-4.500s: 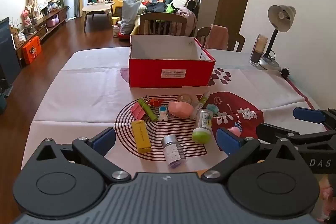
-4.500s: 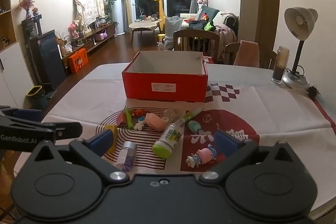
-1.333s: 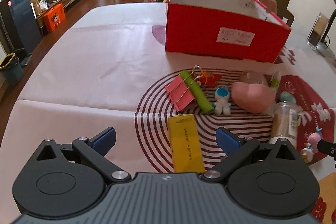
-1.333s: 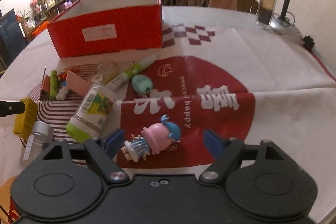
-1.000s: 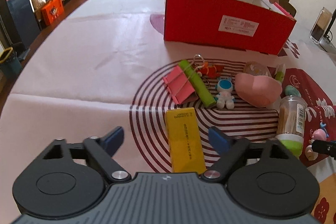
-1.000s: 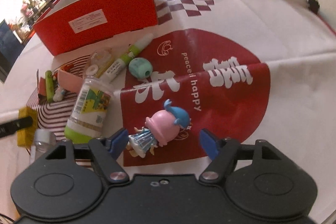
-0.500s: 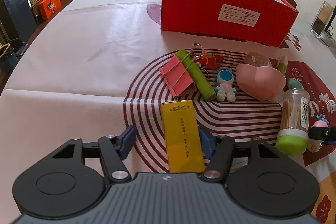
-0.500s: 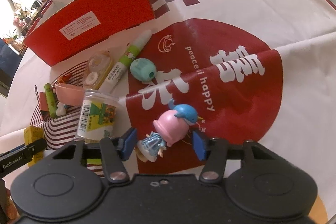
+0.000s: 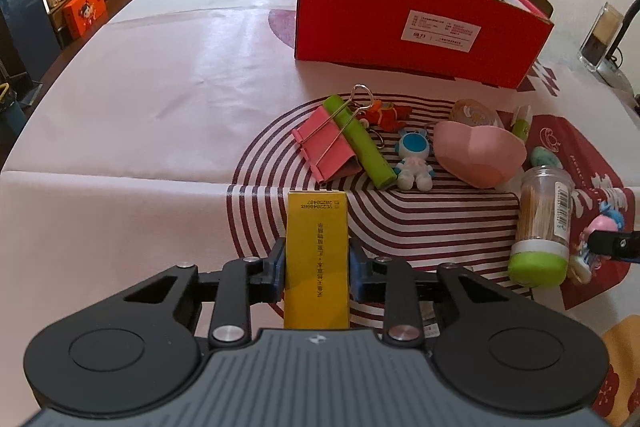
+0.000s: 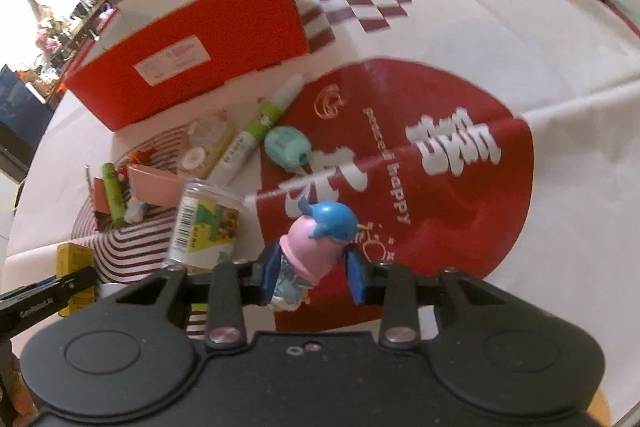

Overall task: Organize rigid objects
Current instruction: 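Grasp the yellow box with the left tool while the right tool grasps the pink figurine, then carry the yellow box and pink figurine into the red box with both tools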

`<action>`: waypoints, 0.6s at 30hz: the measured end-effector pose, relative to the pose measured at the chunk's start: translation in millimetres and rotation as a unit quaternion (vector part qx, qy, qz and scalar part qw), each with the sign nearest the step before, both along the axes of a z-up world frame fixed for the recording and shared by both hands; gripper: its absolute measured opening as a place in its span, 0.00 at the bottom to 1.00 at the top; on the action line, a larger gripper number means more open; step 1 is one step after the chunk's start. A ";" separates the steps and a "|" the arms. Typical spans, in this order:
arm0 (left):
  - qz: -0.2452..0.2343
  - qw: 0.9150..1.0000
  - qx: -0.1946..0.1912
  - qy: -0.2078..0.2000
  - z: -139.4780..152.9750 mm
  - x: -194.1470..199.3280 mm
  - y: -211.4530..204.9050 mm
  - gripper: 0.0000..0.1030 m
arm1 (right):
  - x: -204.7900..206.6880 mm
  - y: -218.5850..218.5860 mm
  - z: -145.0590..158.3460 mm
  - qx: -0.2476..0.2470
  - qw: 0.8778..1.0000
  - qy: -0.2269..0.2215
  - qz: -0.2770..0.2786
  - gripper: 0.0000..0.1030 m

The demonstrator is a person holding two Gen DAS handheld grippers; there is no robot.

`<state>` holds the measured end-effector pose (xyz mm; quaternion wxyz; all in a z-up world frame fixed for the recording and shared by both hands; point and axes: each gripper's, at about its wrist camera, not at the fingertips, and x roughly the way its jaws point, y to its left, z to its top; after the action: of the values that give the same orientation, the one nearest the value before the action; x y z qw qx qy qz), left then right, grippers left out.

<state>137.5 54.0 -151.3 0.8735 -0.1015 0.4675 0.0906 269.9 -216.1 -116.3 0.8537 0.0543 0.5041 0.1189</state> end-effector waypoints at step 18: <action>-0.006 0.999 -0.001 -0.047 70.4 13.4 10.8 0.29 | 38.3 17.2 83.1 -0.001 0.993 -0.082 0.087 0.33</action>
<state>150.9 64.8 -80.9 0.8948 -0.1035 0.4270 0.0798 308.2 -199.0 -33.2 0.8786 -0.0002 0.4354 0.1961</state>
